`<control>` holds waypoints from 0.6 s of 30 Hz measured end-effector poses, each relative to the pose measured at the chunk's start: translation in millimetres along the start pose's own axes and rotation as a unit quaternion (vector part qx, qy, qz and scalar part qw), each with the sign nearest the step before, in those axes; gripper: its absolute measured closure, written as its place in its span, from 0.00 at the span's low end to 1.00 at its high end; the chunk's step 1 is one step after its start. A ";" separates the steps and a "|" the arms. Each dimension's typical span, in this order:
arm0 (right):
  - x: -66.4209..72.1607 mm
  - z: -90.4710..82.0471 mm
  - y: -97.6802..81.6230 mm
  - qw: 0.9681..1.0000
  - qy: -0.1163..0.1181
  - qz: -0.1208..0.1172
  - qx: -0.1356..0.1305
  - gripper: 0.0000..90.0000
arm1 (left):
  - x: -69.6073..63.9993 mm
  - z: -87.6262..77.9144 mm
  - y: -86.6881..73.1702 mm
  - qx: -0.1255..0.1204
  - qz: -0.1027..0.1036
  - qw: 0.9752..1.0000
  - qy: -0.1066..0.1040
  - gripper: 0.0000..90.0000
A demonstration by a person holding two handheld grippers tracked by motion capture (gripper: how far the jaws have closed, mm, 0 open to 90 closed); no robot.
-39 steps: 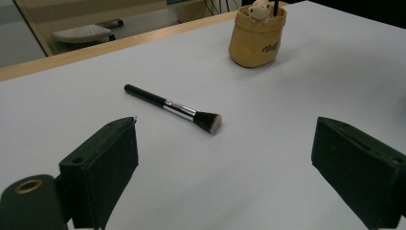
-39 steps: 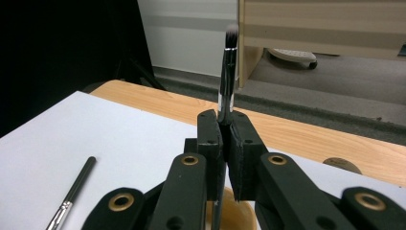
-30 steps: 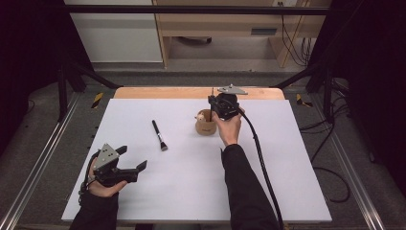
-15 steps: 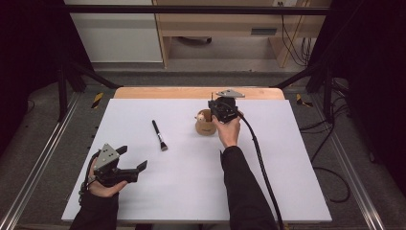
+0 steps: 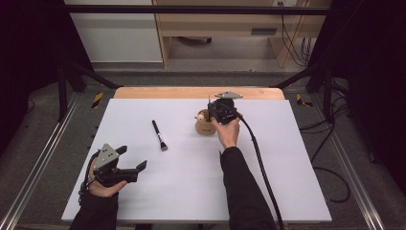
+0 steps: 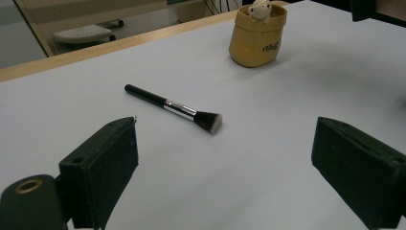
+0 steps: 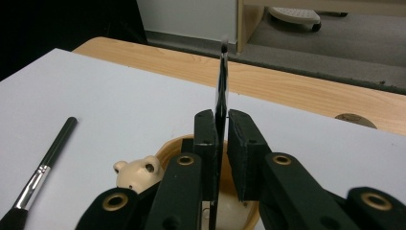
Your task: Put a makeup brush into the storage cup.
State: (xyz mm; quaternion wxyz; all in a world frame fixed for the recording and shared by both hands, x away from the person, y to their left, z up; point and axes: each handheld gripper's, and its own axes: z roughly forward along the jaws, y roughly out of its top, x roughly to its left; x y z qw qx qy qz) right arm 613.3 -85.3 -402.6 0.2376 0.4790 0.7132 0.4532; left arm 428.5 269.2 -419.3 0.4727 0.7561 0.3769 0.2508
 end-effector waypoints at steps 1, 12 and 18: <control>-0.5 -0.6 -0.3 1.000 0.000 -0.002 0.000 0.90 | 0.0 0.0 0.0 0.000 0.000 1.000 0.000 0.09; -8.6 -28.6 -6.2 1.000 0.027 0.001 -0.002 0.72 | -0.9 1.0 -0.2 0.002 0.000 1.000 0.001 0.09; -5.8 -55.3 -4.1 0.998 0.064 0.001 -0.014 0.54 | -1.7 1.4 -0.3 0.003 -0.001 1.000 0.000 0.09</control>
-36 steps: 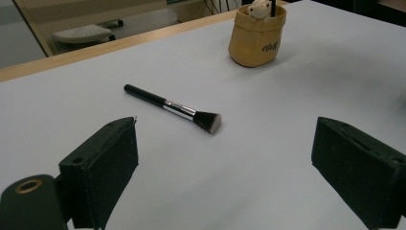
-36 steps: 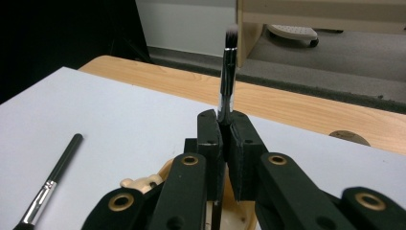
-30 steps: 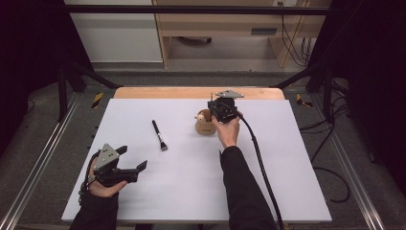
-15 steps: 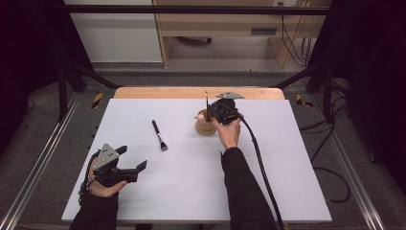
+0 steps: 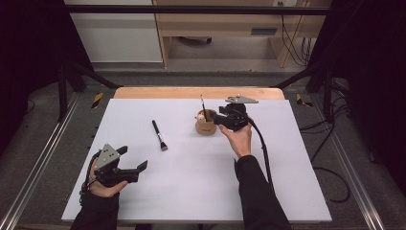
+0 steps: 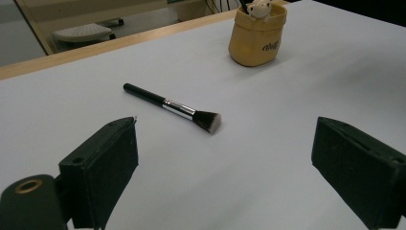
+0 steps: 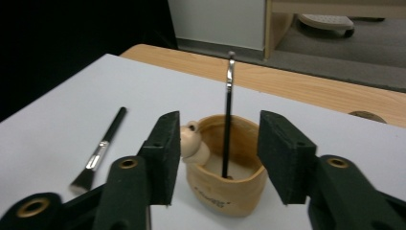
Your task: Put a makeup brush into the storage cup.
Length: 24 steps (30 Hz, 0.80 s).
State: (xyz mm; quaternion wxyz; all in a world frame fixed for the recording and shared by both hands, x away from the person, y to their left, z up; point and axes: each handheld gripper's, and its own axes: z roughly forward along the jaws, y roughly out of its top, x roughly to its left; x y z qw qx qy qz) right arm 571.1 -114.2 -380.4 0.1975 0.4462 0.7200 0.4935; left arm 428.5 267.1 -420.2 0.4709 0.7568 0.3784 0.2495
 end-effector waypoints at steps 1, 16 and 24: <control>1.3 -4.2 -0.1 1.000 0.004 -0.002 -0.003 0.52 | -0.2 0.1 0.0 0.000 0.000 1.000 0.000 0.09; 11.1 -54.6 -20.5 0.999 0.024 -0.035 -0.027 0.20 | -2.0 0.2 0.6 0.000 -0.002 1.000 0.000 0.09; 8.2 -74.5 -35.4 0.998 0.035 -0.036 -0.037 0.14 | -2.1 0.3 0.5 0.000 -0.003 1.000 0.001 0.09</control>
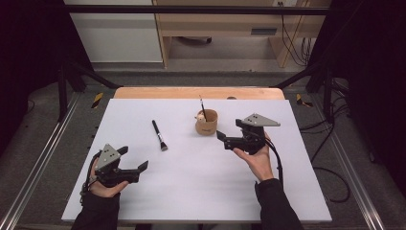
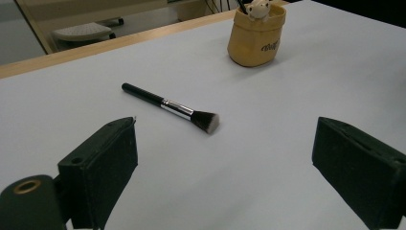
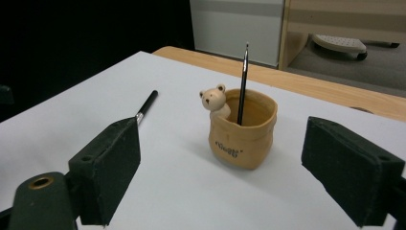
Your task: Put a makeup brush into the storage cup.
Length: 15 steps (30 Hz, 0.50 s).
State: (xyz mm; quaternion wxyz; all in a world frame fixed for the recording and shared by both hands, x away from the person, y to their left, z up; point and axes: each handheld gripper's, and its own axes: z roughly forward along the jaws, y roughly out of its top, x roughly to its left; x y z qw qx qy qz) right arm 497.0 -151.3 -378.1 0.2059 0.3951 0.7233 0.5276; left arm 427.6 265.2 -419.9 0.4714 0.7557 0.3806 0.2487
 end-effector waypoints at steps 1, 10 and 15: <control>-0.2 -1.8 -1.4 1.000 -0.001 -0.004 0.001 0.13 | 0.0 0.0 0.0 0.000 0.000 1.000 0.000 0.09; -2.9 -27.6 -15.6 1.000 -0.009 -0.002 -0.007 0.10 | -1.6 0.7 0.1 0.001 0.001 1.000 -0.001 0.08; -4.8 -40.3 -23.2 1.000 -0.014 -0.004 -0.011 0.10 | -2.9 1.1 0.2 0.002 0.001 1.000 -0.001 0.08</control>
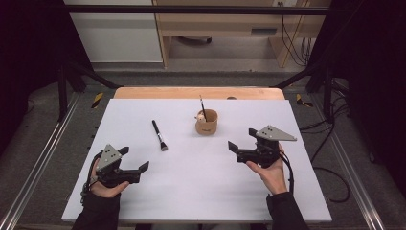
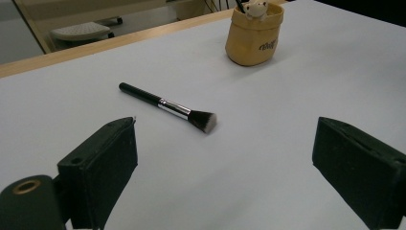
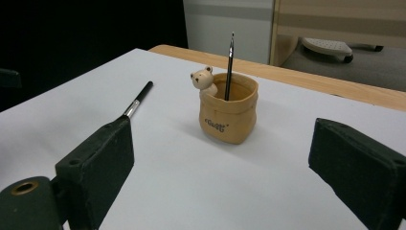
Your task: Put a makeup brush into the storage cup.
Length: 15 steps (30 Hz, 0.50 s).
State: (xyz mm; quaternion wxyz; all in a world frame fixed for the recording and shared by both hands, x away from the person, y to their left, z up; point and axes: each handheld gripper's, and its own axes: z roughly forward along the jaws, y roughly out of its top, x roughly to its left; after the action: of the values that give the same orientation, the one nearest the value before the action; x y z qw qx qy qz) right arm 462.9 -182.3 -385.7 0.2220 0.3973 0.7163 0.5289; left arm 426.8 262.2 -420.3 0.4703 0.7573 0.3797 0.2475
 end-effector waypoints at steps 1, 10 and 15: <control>-0.4 -2.6 -1.8 1.000 -0.002 0.000 0.000 0.10 | -0.2 0.1 0.0 0.000 0.000 1.000 0.000 0.08; -7.4 -21.3 -18.3 1.000 -0.012 0.012 -0.006 0.09 | -1.2 0.0 0.4 0.000 0.000 1.000 -0.001 0.08; -13.5 -30.1 -29.5 1.000 -0.022 0.018 -0.003 0.09 | -1.0 -0.3 0.3 -0.003 0.000 1.000 0.000 0.08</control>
State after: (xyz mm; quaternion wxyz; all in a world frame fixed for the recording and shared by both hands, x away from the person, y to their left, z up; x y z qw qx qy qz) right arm 438.7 -214.3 -404.4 0.2294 0.4207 0.7026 0.5260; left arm 426.0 261.5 -419.8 0.4724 0.7560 0.3789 0.2484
